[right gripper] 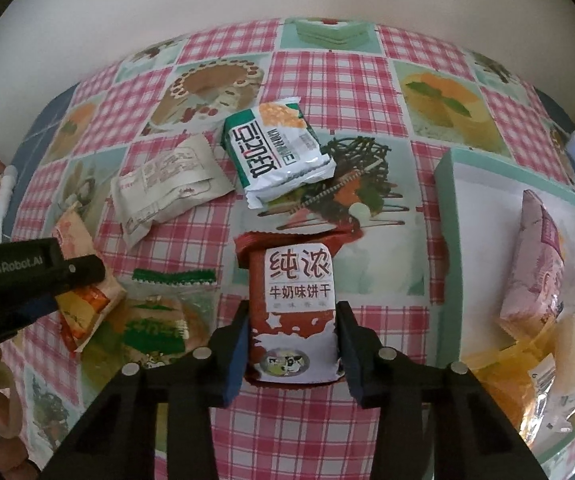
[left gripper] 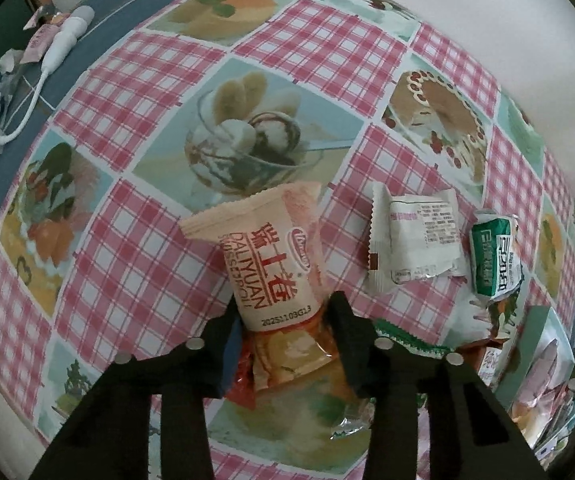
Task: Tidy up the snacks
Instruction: 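Grip the DALIYUAN Swiss roll packet with the left tool while the right tool grips the brown milk biscuit packet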
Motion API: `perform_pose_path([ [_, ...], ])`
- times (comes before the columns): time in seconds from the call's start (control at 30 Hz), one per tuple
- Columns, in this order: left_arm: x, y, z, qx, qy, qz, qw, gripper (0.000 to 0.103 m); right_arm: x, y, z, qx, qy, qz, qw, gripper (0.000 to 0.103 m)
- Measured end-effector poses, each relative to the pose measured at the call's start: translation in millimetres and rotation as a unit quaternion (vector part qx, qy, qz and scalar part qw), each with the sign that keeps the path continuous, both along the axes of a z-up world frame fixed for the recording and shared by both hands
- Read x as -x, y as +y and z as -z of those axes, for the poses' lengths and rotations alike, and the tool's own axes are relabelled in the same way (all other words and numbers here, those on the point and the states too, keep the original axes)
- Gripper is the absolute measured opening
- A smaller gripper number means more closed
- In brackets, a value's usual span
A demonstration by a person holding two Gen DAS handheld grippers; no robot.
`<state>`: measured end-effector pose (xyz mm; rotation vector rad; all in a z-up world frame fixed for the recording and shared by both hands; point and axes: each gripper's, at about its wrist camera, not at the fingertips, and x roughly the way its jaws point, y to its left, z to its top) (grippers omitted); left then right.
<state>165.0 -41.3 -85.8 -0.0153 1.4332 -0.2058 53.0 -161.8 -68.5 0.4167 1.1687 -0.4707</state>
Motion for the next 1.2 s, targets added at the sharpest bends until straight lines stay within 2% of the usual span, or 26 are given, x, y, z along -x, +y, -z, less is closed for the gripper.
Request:
perform_pose_path([
  [0.23, 3, 4, -19, -0.007, -0.009, 0.005, 0.9999, 0.038, 5, -4, -9, -0.008, -0.012, 0.008, 1.000, 0.042],
  [0.47, 1, 15, -61, -0.003, -0.054, -0.008, 0.9985, 0.038, 17, -4, -27, -0.015, -0.030, 0.017, 0.999, 0.042],
  [0.67, 18, 30, -91, 0.004, -0.092, -0.001, 0.9957, 0.038, 34, -7, -46, -0.021, -0.046, 0.030, 0.998, 0.042],
  [1.0, 40, 18, -105, 0.004, -0.114, 0.033, 0.9929, 0.038, 59, -20, -71, -0.023, -0.067, 0.068, 0.995, 0.042],
  [1.2, 55, 5, -119, 0.004, -0.133, 0.056, 0.9895, 0.038, 81, -38, -83, -0.017, -0.068, 0.111, 0.991, 0.042],
])
